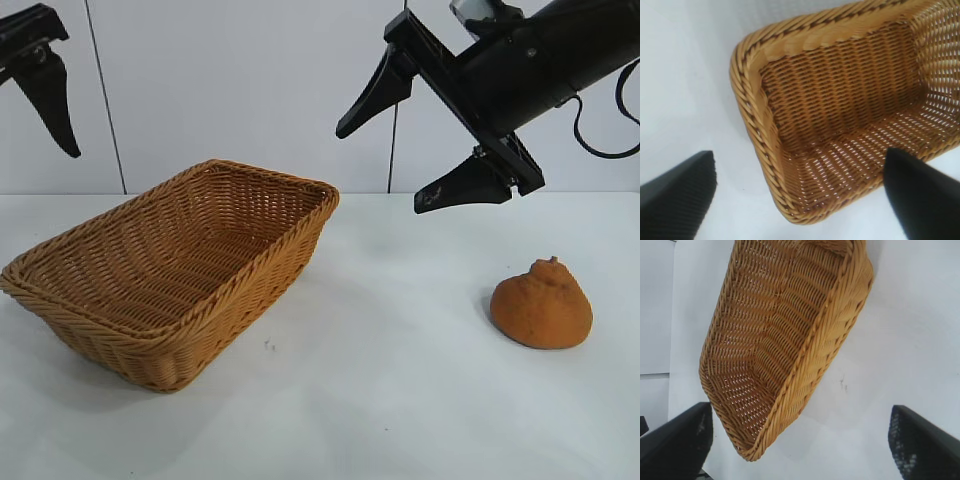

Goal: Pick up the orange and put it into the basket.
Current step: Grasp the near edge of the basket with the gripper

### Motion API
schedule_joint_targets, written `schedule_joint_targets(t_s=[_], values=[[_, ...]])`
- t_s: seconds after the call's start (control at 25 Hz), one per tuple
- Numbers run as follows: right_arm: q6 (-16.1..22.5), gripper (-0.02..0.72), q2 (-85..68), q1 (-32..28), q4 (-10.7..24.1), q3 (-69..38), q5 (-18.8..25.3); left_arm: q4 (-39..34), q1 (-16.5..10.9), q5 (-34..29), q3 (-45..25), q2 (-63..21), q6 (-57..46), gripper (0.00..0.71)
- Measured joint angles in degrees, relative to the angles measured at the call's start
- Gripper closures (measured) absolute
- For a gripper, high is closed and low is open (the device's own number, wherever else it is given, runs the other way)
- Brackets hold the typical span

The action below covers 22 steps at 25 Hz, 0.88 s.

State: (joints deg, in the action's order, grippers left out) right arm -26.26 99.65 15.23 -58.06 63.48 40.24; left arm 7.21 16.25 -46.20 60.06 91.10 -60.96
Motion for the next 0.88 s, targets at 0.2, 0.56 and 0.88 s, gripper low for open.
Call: schedule_joint_targets(t_s=[0.2,0.56,0.88], values=[[0.0,0.052,0.0,0.0,0.0,0.0,0.0,0.0,0.0,0.8,0.0,5.09,0.53,0.067],[0.0,0.052,0.0,0.0,-0.07,0.0,0.05,0.82,0.0,8.57,0.02,15.61,1.56,0.067],[0.0,0.052,0.0,0.0,-0.07,0.0,0.05,3.12,0.0,11.26,0.02,19.35,2.31,0.067]])
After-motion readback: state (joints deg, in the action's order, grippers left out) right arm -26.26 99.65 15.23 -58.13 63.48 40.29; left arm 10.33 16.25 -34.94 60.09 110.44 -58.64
